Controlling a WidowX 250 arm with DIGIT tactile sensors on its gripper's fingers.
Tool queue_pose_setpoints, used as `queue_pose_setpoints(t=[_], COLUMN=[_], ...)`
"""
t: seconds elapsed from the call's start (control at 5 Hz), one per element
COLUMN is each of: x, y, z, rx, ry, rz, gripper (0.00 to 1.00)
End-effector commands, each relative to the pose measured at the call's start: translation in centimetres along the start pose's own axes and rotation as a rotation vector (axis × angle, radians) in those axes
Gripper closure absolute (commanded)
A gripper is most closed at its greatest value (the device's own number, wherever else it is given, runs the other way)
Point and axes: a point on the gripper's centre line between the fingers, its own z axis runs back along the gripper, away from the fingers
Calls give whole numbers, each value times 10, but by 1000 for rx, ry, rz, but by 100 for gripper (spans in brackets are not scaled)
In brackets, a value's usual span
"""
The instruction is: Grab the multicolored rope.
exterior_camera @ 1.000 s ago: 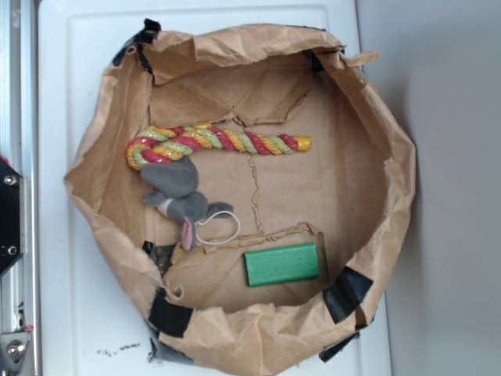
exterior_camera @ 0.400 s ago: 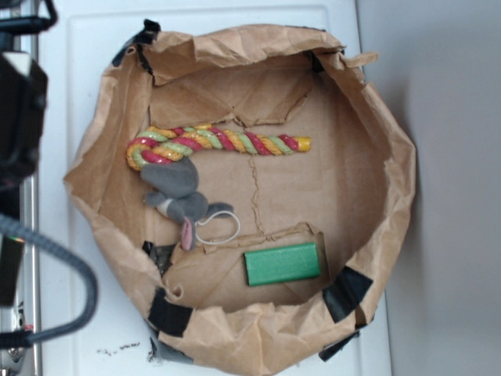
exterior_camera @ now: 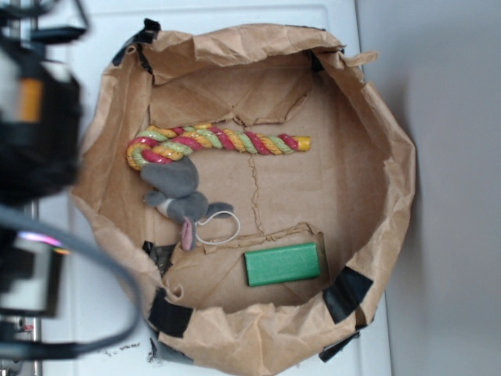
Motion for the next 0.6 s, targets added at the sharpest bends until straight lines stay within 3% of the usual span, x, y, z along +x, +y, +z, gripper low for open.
queue_pose_setpoints(t=[0.0, 0.2, 0.4], x=[46, 64, 64], y=[29, 45, 45], z=[-40, -76, -76], rx=[11, 35, 35], ry=[-109, -125, -125], rz=[33, 12, 12], gripper=[0, 0, 0])
